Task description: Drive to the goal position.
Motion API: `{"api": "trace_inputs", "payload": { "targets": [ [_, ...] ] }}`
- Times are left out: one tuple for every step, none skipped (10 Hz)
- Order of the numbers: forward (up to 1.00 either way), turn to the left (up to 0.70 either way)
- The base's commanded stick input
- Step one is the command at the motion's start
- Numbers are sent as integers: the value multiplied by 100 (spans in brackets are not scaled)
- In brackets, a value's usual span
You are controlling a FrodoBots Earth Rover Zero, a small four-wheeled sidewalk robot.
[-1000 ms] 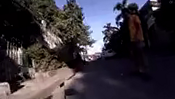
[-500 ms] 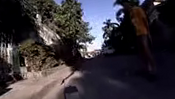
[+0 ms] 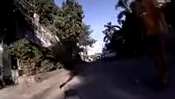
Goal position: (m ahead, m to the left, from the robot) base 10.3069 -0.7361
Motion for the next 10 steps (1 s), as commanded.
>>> {"api": "trace_inputs", "payload": {
  "targets": [
    [100,0],
    [100,0],
    [100,0],
    [100,0],
    [100,0],
    [100,0],
    [100,0],
    [100,0],
    [100,2],
    [100,5]
  ]
}}
